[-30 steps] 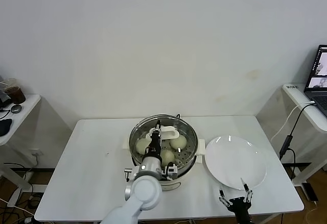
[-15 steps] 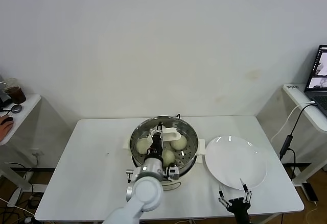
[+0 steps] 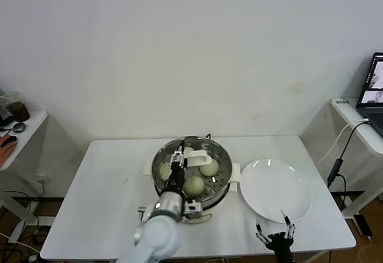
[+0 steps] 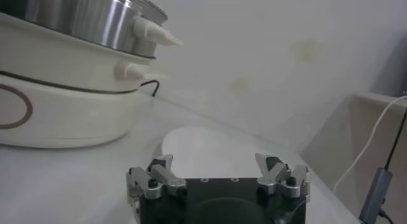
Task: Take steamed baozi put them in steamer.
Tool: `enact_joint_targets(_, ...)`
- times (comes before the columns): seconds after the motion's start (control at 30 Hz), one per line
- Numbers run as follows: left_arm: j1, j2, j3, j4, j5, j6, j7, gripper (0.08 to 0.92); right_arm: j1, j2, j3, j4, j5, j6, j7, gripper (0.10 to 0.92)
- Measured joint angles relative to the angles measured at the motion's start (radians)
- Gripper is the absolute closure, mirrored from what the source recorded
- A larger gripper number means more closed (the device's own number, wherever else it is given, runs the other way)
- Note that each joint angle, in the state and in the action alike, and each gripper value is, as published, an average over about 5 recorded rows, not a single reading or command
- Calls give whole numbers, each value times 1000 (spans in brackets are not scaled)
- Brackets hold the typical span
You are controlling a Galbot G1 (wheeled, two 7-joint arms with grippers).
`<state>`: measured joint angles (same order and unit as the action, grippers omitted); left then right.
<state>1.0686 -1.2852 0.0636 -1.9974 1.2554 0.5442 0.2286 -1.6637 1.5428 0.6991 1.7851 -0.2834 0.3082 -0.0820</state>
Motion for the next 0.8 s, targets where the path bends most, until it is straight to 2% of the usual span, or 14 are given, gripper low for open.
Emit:
enact_joint_targets(0.17, 108, 26, -59, -114, -169, -47, -68, 241, -10, -10, -5, 11, 6, 0, -4, 203)
enact_joint_targets(0.27, 199, 29, -112, -173, -316, -107, -126, 190, -16, -19, -5, 20, 14, 2, -8, 203)
enact_joint_targets(0.53, 460, 32, -328, -279, -770, -350, -302, 177, -31, -37, -19, 47, 59, -12, -27, 203)
enact_joint_targets(0.8, 687, 33, -488, -300, -1147, -534, -382, 177, -73, -106, -64, 96, 192, -58, -41, 203)
